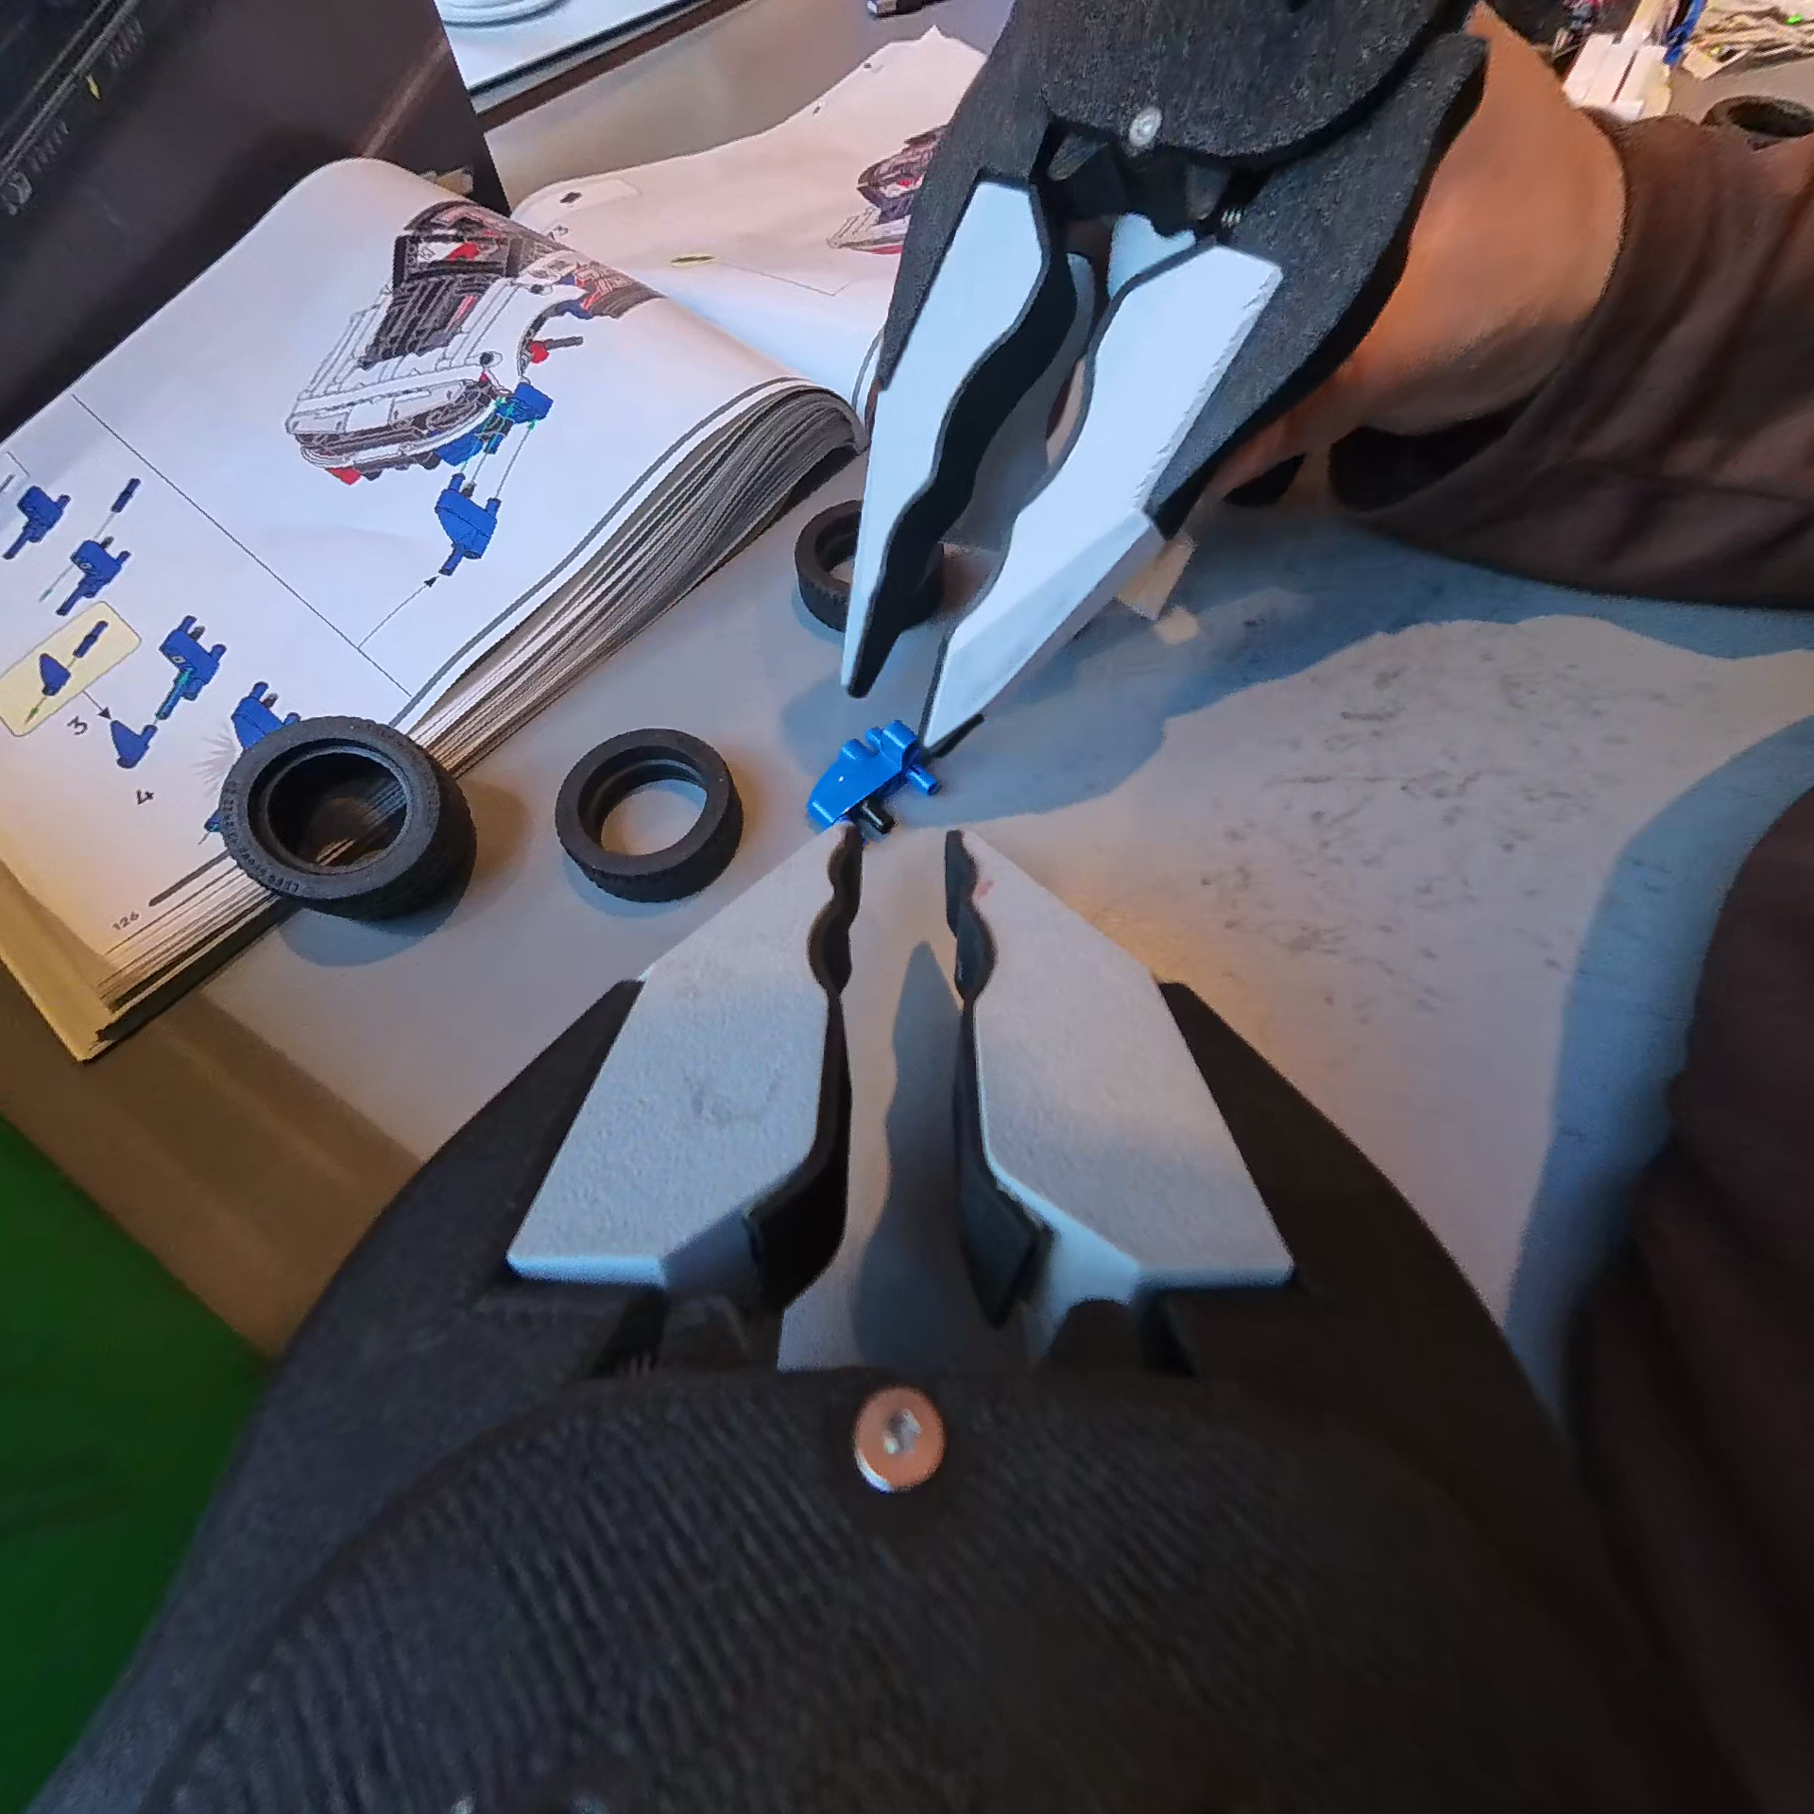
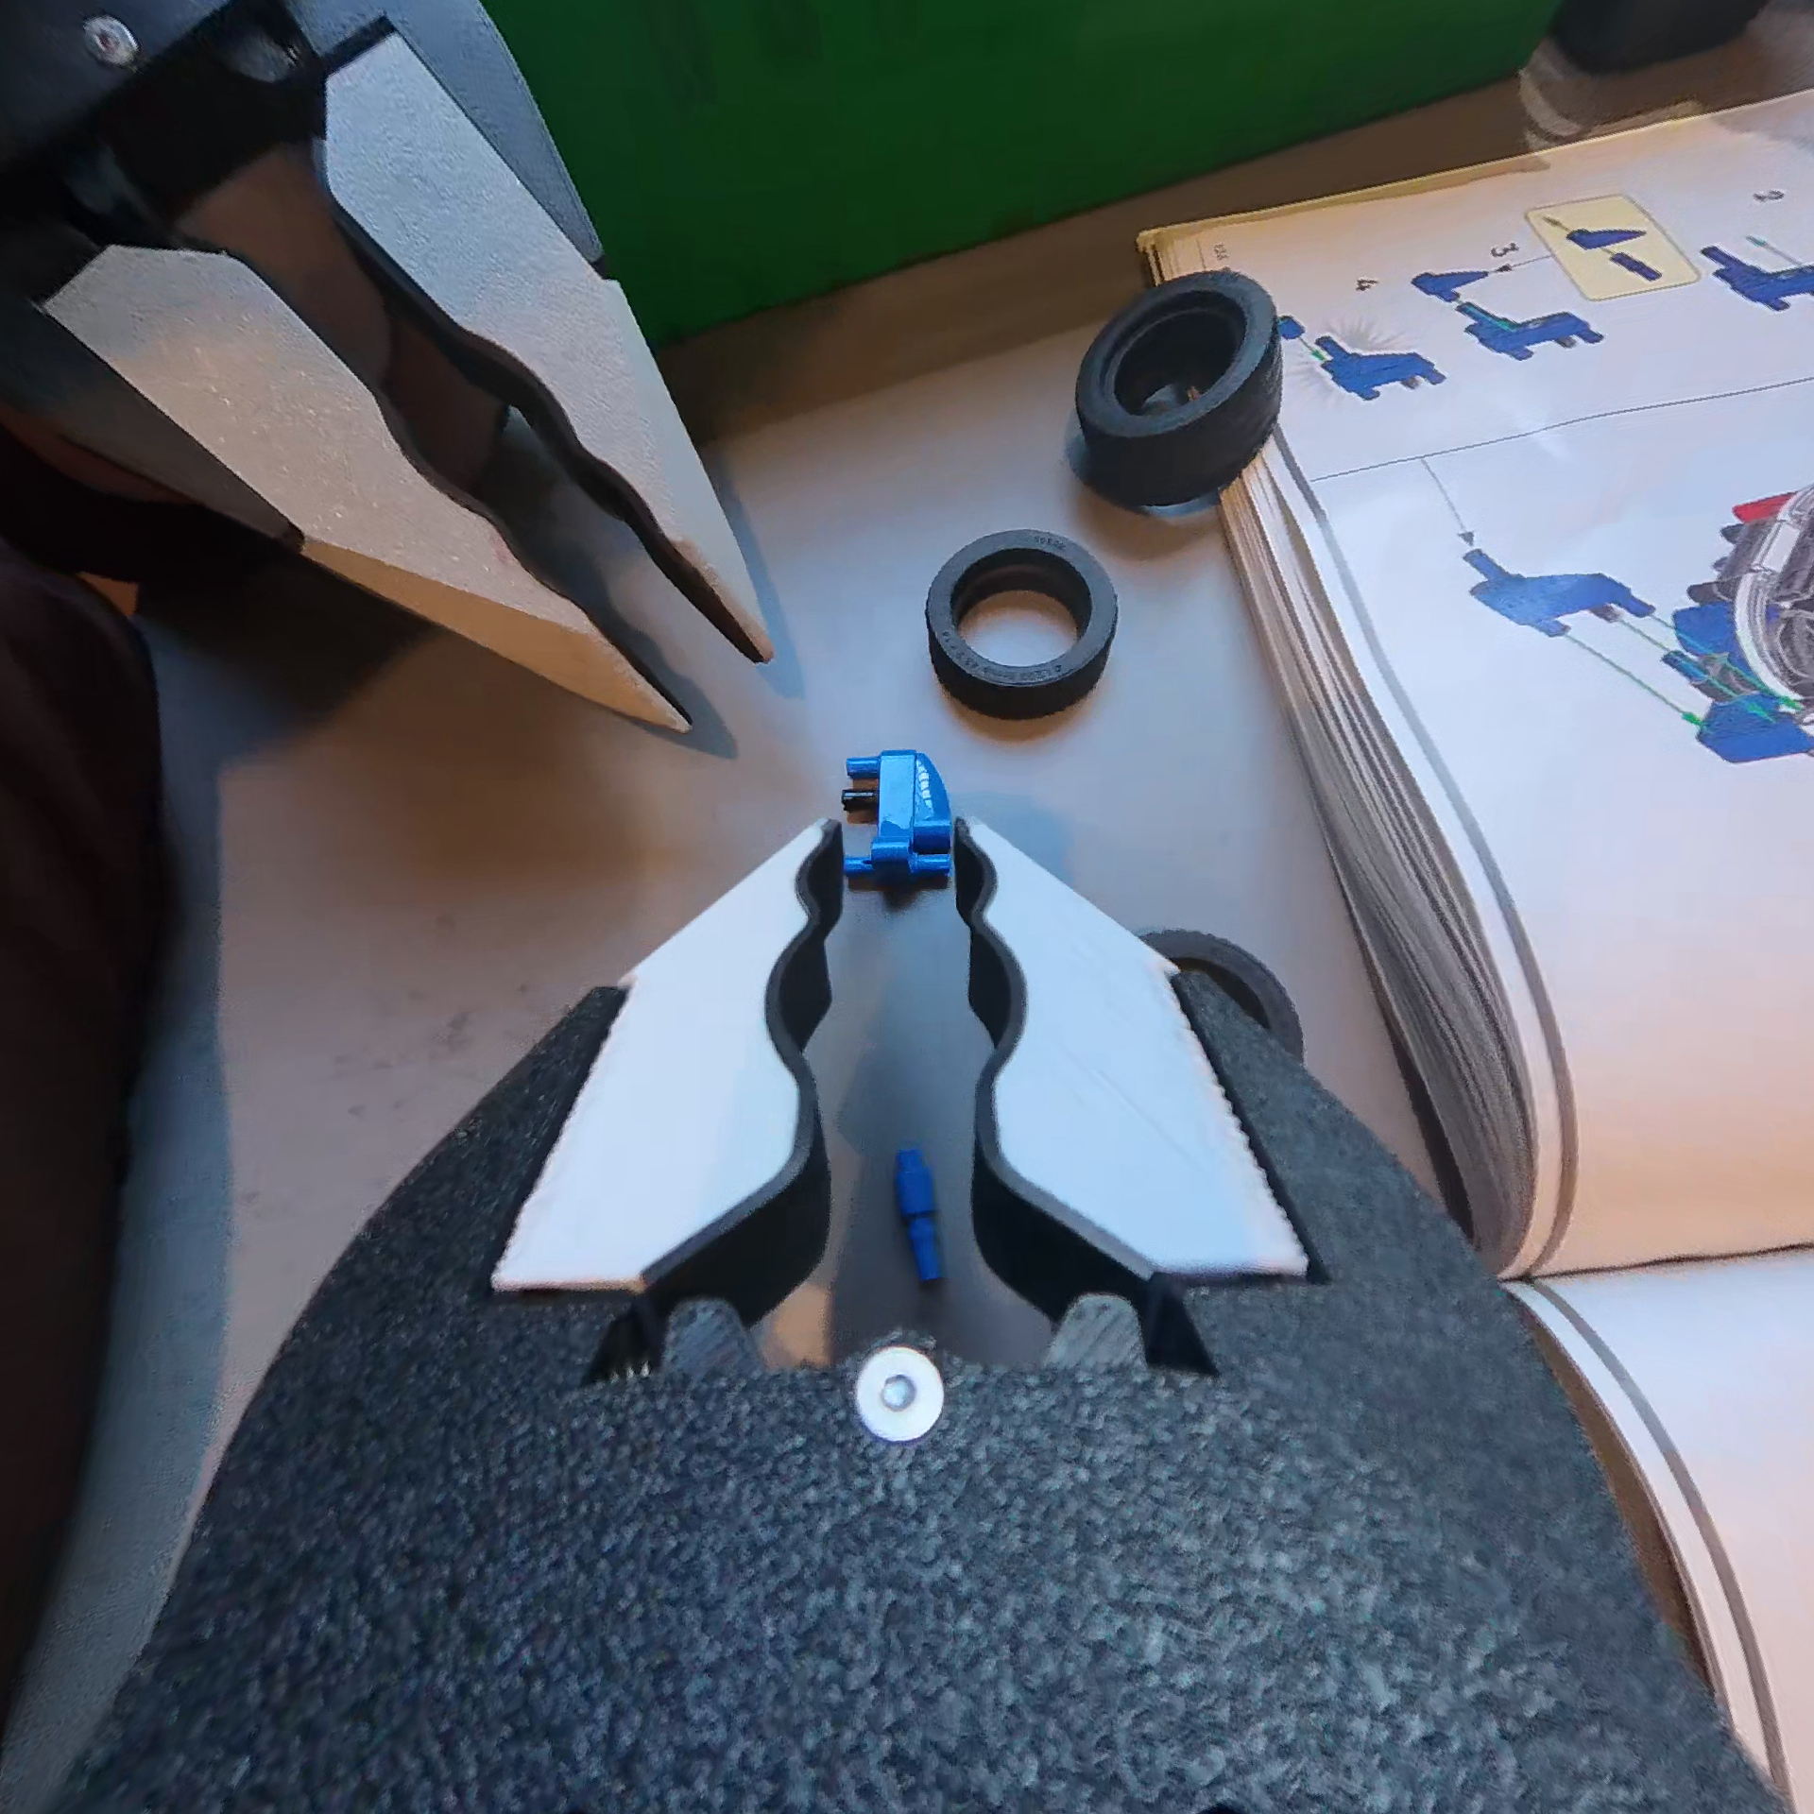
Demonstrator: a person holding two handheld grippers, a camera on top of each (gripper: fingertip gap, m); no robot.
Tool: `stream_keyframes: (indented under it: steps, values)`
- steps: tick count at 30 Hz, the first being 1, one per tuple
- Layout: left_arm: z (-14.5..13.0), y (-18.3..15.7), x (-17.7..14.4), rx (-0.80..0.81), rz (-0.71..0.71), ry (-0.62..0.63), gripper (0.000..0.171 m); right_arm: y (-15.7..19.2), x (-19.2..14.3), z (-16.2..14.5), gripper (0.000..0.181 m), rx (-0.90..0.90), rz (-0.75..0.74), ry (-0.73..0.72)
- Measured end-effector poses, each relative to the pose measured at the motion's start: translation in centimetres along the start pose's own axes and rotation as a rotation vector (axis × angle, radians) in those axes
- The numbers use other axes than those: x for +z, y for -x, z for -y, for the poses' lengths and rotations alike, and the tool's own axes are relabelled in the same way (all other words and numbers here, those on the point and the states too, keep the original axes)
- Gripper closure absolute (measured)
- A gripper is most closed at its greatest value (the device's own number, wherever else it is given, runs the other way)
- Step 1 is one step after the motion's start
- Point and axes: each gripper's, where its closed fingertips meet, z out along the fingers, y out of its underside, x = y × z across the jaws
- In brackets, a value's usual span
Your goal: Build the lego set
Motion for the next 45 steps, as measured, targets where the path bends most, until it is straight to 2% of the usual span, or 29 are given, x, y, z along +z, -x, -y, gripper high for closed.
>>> stream_keyframes:
  steps: [7, 10, 23, 32, 45]
  values:
    - [-0.1, 0.0, 0.1, 0.005, 0.004, 0.012, 0.157, 0.0, 0.5, -0.7, 0.163, -0.048, -0.024, 0.039]
    - [-0.2, 0.0, 0.2, 0.009, 0.005, 0.019, 0.157, 0.1, 0.7, -1.1, 0.173, -0.061, -0.025, 0.060]
    - [-0.5, -0.1, 0.4, 0.008, 0.000, 0.043, 0.158, 0.1, 0.3, -0.8, 0.173, -0.063, -0.021, 0.010]
    - [-0.6, -0.1, 0.5, 0.010, -0.004, 0.048, 0.159, 0.3, -0.4, 0.4, 0.173, -0.156, -0.066, -0.066]
    - [-0.6, -0.2, 0.5, 0.010, -0.013, 0.046, 0.160, -0.1, -0.6, 0.7, 0.173, -0.142, -0.075, -0.091]
